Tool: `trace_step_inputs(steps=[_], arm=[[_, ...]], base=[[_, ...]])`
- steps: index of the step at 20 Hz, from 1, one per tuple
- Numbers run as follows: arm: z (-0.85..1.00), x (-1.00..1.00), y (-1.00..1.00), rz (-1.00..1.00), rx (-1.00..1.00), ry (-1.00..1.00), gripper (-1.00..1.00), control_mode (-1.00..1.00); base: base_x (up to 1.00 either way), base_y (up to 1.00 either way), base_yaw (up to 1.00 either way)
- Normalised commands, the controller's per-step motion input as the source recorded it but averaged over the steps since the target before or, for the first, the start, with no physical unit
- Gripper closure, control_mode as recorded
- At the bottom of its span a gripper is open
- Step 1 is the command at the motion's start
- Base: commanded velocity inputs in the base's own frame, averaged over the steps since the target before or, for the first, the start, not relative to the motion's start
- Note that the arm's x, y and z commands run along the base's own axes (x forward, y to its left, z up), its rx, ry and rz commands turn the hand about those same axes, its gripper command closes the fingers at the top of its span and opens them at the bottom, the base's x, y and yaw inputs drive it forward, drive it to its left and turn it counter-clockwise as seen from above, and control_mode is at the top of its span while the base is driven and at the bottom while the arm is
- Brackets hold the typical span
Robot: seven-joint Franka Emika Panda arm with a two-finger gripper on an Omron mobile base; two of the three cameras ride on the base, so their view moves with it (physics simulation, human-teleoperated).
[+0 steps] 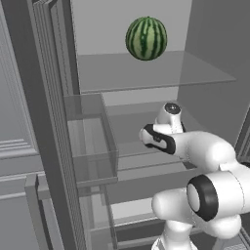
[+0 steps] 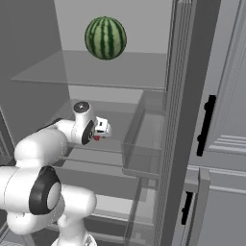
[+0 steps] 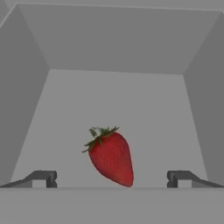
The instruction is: Take the strawberry from the fridge and place it on top of the pancake, located on the dining counter.
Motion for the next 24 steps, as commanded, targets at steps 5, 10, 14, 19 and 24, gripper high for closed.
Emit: trace_step_inputs(steps=[5,10,14,19,24], arm=[[-0.18,0.30,0.00,0.00,0.00,0.00,-1.00,-1.00],[-0.21,0.00,0.00,0.00,0.00,0.00,-1.00,-1.00],[-0.22,0.04,0.00,0.00,0.00,0.00,-1.00,-1.00],[-0.27,0.09,0.00,0.00,0.00,0.00,-1.00,-1.00],[-0.31,0.12,0.00,0.00,-0.01,0.00,1.00,-1.00]], base=[[0.00,0.00,0.00],[0.00,0.00,0.00],[0.00,0.00,0.00],[0.00,0.00,0.00],[0.00,0.00,0.00]])
